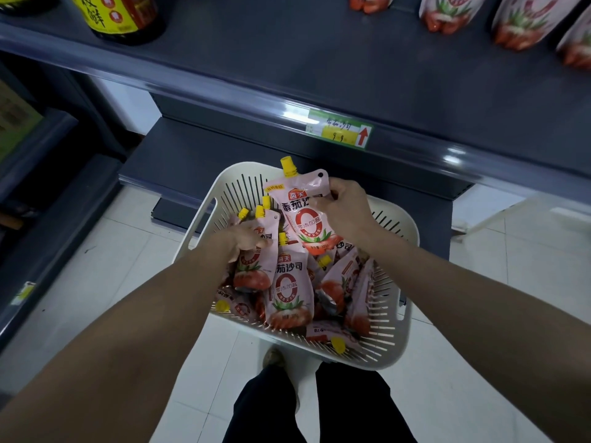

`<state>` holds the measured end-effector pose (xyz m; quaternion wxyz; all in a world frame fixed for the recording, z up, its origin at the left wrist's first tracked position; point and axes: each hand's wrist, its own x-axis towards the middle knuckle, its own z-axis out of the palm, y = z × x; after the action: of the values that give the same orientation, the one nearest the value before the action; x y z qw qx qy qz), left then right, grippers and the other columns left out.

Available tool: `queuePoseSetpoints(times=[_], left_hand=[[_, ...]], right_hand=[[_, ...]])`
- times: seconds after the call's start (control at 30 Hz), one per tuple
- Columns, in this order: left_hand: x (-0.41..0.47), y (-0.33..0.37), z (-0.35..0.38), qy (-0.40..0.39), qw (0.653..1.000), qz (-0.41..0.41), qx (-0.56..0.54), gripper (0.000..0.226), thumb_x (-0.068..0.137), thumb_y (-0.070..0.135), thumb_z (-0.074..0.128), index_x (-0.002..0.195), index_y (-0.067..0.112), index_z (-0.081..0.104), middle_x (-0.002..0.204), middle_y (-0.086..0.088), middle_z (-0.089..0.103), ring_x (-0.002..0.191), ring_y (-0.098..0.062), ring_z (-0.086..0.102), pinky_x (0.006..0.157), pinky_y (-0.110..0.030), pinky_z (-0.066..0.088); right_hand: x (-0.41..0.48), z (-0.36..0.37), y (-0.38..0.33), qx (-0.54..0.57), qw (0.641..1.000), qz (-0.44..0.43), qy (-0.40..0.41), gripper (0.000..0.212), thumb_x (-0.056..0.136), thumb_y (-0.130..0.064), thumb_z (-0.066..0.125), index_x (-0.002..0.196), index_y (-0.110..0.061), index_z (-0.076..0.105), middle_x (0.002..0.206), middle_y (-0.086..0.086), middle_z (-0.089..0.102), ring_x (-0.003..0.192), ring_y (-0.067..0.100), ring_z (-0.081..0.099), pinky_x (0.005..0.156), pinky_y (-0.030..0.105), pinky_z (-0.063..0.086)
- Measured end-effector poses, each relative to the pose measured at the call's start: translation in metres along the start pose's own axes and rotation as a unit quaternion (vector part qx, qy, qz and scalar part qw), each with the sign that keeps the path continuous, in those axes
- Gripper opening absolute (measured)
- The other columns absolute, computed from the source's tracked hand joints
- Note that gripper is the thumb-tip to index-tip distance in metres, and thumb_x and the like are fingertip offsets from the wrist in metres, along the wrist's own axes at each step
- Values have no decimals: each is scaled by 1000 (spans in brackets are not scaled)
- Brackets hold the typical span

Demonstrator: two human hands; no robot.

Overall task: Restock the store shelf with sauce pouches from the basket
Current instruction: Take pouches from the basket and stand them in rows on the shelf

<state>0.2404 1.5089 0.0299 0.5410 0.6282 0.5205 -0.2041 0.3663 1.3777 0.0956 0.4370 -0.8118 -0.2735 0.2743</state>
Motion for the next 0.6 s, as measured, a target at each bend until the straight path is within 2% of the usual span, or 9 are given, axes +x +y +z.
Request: queuePoseSetpoints(times=[0.07,0.17,0.27,0.33,0.4,0.47,0.5,0.57,0.6], left_hand=[[-4,1,4,-23,1000,-9,9,79,82,18,69,147,12,23,153,-17,29,140,-32,33,115,-48,25],[-10,6,10,-8,997,-13,76,67,83,17,68,140,0,37,149,-19,35,137,-34,36,109,-43,34],[-12,5,11,-14,995,-9,97,70,78,13,72,139,-1,39,147,-18,39,135,-33,39,107,-42,39],[-18,5,12,-31,993,-6,115,68,83,17,68,141,1,36,148,-18,38,134,-34,40,106,-43,40],[-24,5,11,-24,992,5,125,62,90,24,59,143,4,34,152,-17,32,137,-35,35,107,-45,37],[-33,8,7,-1,991,25,133,56,91,32,56,139,6,43,150,-15,35,141,-34,29,110,-43,27],[-38,11,3,9,990,40,135,53,89,30,58,135,6,48,147,-16,42,139,-32,34,107,-39,30],[-46,15,-5,24,991,58,118,49,84,20,67,127,0,54,135,-17,55,126,-31,50,89,-31,42],[-51,18,-11,35,989,61,128,51,81,21,70,124,-3,56,129,-17,59,122,-30,55,87,-31,45]], right_hand=[[-2,-1,0,3,1000,-3,3,23,86,-6,64,107,-9,70,102,10,72,97,28,67,91,46,53],[-5,-4,0,8,1000,-1,6,23,86,-6,64,107,-11,71,97,4,71,97,25,68,91,44,53],[-8,-9,-1,17,1000,2,9,23,85,-6,65,107,-11,71,93,0,69,97,25,68,92,43,54],[-10,-13,-1,20,1000,-1,17,24,85,-5,65,108,-10,70,97,2,70,97,24,68,92,42,54],[-13,-18,-3,23,999,-8,24,24,86,-5,64,109,-10,70,102,5,71,98,23,67,93,41,53],[-16,-22,-8,32,999,-14,28,24,86,-4,63,108,-10,70,101,5,71,97,23,68,92,40,54],[-17,-25,-11,34,999,-17,30,23,86,-4,63,108,-10,70,100,4,71,97,23,68,92,40,54],[-19,-30,-19,42,998,-28,38,23,85,-4,64,106,-11,71,97,3,70,96,23,68,90,42,55],[-21,-34,-24,46,997,-37,44,23,85,-3,64,105,-10,71,96,2,70,96,24,68,90,43,55]])
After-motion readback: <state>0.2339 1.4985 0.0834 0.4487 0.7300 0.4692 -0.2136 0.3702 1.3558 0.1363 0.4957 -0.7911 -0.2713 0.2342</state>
